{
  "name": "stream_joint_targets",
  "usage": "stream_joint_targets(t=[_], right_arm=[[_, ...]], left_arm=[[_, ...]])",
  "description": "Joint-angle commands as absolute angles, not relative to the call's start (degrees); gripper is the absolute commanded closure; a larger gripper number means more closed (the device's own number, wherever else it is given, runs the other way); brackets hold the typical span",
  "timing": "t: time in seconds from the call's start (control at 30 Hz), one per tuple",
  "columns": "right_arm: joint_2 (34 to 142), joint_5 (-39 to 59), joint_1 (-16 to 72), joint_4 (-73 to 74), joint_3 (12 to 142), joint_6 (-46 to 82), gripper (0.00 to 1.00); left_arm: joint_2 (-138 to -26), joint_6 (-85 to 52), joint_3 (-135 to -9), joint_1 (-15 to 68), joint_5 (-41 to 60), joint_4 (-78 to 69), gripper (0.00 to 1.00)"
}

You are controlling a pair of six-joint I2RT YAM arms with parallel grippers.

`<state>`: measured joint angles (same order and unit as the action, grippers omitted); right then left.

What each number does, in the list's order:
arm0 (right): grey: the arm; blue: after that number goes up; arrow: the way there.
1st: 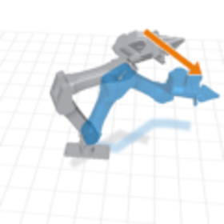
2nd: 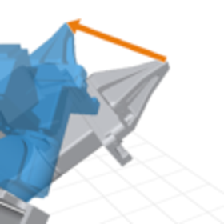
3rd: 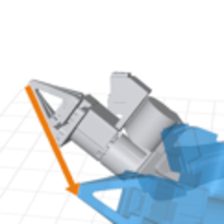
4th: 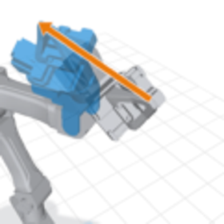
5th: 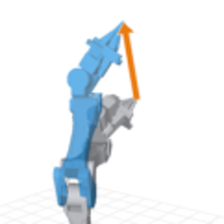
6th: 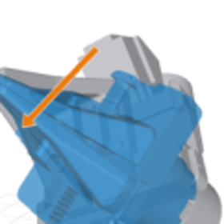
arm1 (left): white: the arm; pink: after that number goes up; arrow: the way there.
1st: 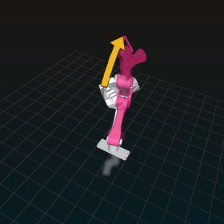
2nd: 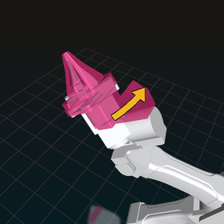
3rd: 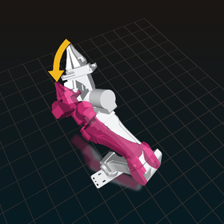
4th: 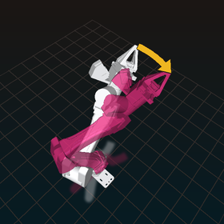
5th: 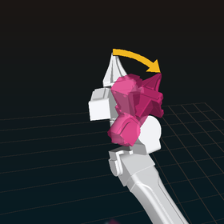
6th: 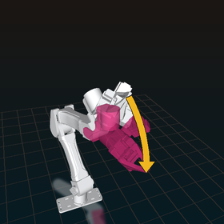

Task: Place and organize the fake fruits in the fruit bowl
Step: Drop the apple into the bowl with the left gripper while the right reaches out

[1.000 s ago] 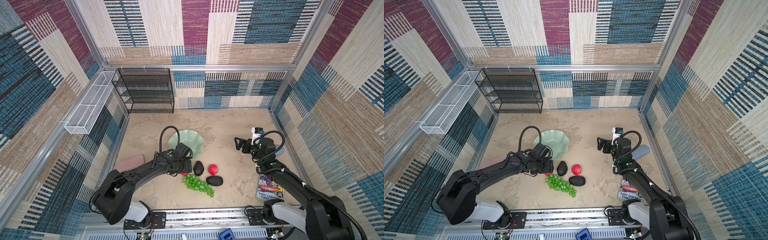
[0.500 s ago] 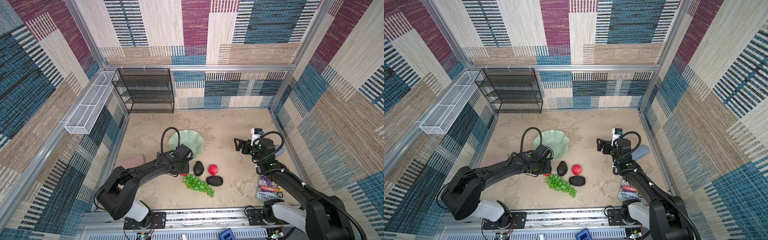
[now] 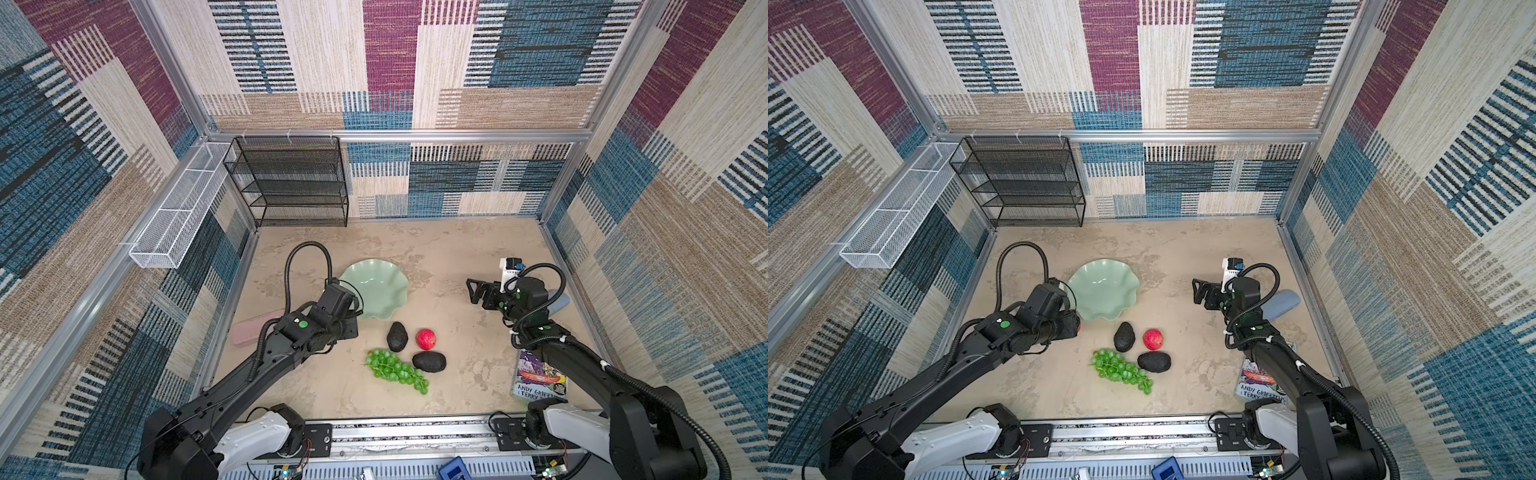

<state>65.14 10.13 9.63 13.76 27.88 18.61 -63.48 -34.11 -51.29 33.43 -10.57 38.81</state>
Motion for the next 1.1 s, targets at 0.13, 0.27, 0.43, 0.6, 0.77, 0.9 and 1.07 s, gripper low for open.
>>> stream_joint_targets(t=[0.13, 0.27, 0.43, 0.6, 0.77, 0.9, 1.07], right_arm=[[63.68, 10.47, 9.70, 13.22, 28.34, 19.41, 0.00], [62.48, 10.00, 9.67, 11.56, 28.29, 18.55, 0.00], [61.61, 9.49, 9.67, 10.14, 28.17, 17.82, 0.00], [61.34, 9.51, 9.67, 9.84, 27.94, 17.58, 0.00], [61.75, 9.95, 9.65, 9.83, 28.10, 17.40, 0.00], [62.28, 9.87, 9.67, 9.85, 28.00, 17.40, 0.00], [62.72, 9.94, 9.65, 9.43, 27.99, 17.39, 0.00]], left_arm=[[-80.01, -22.43, -66.21, 27.16, -6.22, 38.58, 0.50], [-91.59, -20.16, -76.74, 26.37, -2.83, 40.22, 0.51], [-103.07, -18.43, -86.73, 26.20, -2.07, 43.87, 0.51], [-110.12, -18.27, -91.77, 26.28, -1.14, 44.10, 0.50], [-115.80, -18.56, -95.08, 26.19, -0.42, 44.21, 0.48], [-119.49, -19.23, -96.86, 26.11, -0.26, 44.21, 0.48], [-122.11, -20.47, -97.62, 25.72, 0.85, 44.10, 0.44]])
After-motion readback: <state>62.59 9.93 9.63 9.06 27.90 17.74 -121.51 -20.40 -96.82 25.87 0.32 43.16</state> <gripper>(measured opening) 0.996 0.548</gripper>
